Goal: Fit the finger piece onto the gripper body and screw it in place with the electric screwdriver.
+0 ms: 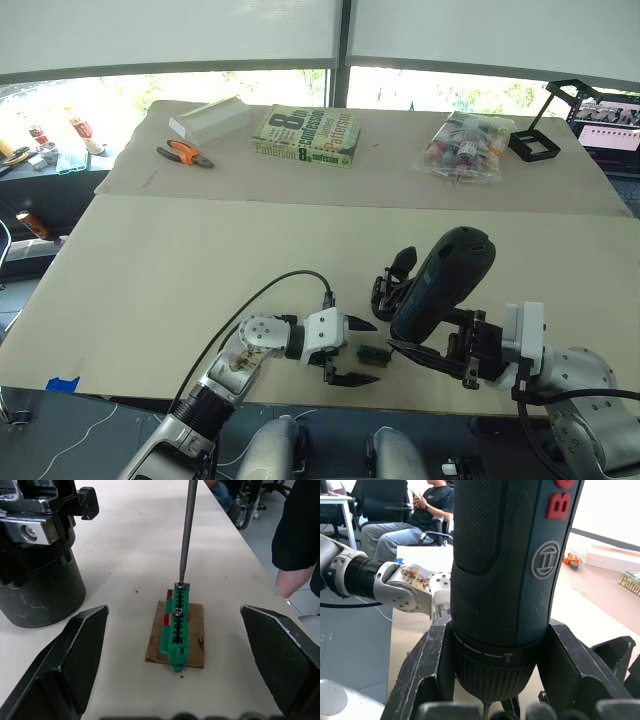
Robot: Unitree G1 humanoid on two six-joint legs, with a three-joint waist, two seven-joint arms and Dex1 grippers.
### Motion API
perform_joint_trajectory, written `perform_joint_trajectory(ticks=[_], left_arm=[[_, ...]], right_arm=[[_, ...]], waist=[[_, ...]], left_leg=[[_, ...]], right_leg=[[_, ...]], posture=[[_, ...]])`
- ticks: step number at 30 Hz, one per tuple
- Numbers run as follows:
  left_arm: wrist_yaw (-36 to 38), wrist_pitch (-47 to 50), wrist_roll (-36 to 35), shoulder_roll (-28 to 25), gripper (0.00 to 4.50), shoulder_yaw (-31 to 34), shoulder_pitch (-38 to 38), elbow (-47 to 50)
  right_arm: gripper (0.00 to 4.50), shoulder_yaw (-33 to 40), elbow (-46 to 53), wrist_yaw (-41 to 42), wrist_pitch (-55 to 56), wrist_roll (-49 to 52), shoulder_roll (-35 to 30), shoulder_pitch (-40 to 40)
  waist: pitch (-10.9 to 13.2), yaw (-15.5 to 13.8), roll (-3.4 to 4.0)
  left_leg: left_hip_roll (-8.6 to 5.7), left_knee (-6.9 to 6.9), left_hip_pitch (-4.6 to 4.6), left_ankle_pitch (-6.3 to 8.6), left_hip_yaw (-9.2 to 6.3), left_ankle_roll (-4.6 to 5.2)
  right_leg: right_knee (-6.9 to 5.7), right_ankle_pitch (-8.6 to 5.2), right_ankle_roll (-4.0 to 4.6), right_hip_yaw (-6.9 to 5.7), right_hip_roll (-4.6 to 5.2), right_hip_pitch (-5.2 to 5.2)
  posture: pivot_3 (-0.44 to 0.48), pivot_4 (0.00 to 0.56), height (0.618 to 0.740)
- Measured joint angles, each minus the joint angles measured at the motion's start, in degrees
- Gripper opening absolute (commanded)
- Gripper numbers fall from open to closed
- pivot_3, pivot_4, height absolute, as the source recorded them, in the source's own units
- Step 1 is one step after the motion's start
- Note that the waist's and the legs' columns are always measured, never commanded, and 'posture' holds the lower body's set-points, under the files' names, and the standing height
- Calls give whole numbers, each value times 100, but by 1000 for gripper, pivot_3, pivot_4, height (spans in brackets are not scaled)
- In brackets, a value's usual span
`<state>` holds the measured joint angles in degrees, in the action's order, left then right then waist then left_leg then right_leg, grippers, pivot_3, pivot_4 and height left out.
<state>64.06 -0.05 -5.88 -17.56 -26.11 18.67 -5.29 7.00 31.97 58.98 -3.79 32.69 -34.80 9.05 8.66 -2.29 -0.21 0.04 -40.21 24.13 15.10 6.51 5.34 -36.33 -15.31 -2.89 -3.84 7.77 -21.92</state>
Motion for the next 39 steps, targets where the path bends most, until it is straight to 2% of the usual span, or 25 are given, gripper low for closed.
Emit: perform_joint_trajectory(ticks=[39], left_arm=[[4,-5,1,2,4500,-5,3,-1]], right_arm=[[1927,-131,-54,13,51,-13,-10,21]], waist=[[0,0,0]], left_leg=[[0,0,-1,0,0,0]], right_leg=[[0,0,0,0,0,1]], posture=[[0,150,740]])
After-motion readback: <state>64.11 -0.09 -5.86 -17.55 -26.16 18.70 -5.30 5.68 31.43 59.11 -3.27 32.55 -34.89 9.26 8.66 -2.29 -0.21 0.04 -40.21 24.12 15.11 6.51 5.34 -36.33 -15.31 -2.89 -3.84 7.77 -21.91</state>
